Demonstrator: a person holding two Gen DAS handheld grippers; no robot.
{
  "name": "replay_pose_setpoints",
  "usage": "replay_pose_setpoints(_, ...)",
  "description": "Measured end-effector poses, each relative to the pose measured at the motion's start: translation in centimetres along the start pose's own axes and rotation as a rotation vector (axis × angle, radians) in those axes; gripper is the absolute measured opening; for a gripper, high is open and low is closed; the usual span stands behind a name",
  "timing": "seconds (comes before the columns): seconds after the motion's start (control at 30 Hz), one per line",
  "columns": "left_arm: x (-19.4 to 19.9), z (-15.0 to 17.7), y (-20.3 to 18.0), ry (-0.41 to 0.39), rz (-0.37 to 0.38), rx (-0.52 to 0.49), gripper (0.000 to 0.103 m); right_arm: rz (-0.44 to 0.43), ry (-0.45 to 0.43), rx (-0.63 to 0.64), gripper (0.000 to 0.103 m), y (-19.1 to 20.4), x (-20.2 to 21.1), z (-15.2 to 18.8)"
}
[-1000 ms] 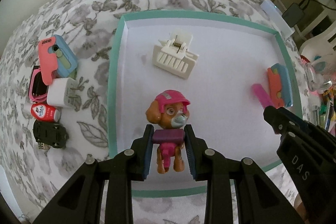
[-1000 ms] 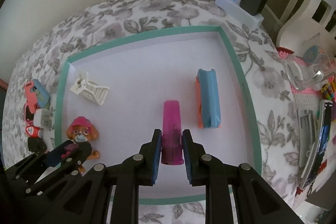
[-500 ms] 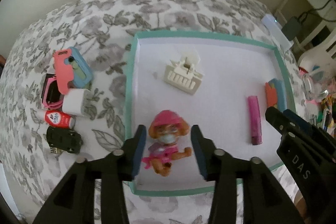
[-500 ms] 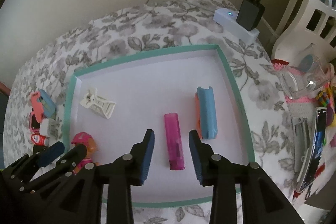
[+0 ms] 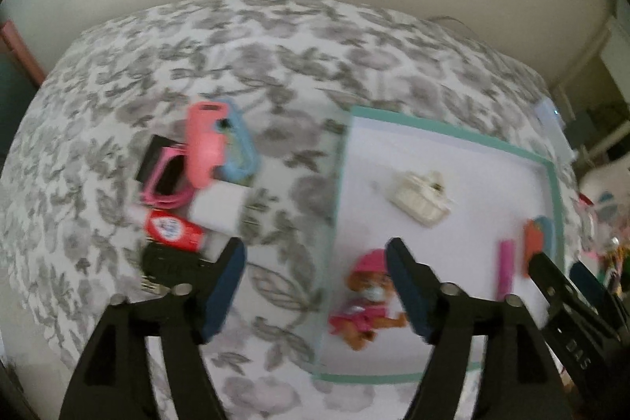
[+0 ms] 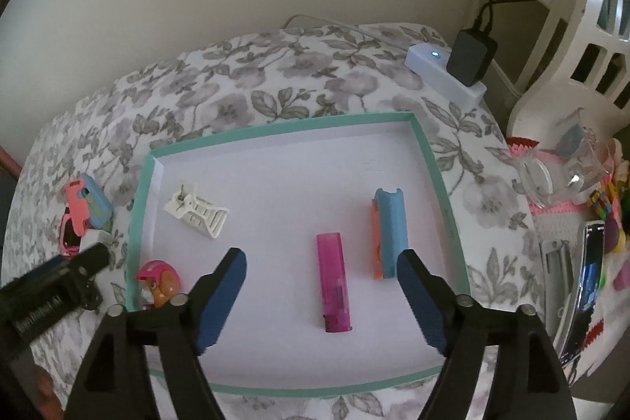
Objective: Organize rigid objects
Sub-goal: 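Lower both items into the tray and open both tools, then move both tools back toward the remaining pile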
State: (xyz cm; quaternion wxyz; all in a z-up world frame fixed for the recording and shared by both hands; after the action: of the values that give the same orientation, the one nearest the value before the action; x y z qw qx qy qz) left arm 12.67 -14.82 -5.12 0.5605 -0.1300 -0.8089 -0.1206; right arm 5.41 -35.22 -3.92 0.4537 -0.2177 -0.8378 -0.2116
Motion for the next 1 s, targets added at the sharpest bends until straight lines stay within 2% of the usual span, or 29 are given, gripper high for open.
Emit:
replay_pose_setpoints(0.03,0.0,0.1,0.8,-0.002,-0.015,0.014,0.091,-0.003,-0.002,0.000,0.087,0.1,-0.1,0.1)
replay_pose_setpoints(0.2,0.1,0.3,3.4,-0.011,-0.041,0.064,0.091,-0.017,-0.017,0.006,0.103,0.7,-0.3,0.4)
replay_pose_setpoints(0.4,0.1,0.8,6.6,-0.016,-0.021,0.151,0.091,-0.042,-0.054,0.044,0.103,2.1,-0.3,0.9)
replay_pose_setpoints(0.57,0.3,1.0,8.7,-0.028,-0.003,0.200,0.091,-0.094,-0.044,0.060,0.103,3.4,-0.5,1.4)
replay_pose_setpoints(0.77,0.6,1.3,10.7,-0.040,0.021,0.241,0.091,-0.070,-0.062,0.139,0.103,5.2,-1.1,2.6)
replay_pose_setpoints(1.0,0.7,1.6,12.9,-0.052,0.042,0.280,0.091,-0.071,-0.009,0.139,0.103,6.3,-2.1,3.2)
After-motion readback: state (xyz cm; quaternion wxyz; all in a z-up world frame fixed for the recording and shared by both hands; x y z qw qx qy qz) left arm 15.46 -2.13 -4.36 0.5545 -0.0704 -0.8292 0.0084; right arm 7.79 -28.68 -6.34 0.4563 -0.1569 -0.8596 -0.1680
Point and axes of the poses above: each gripper's, at about its wrist camera, not at the fingertips, and x roughly against the way its jaws point, y to its left, z to its underside, the point moved 3 cm from there along -x, roughly the way its jaws point, and after that the axes turned 14 degrees about -x, right-handed, at the moved point
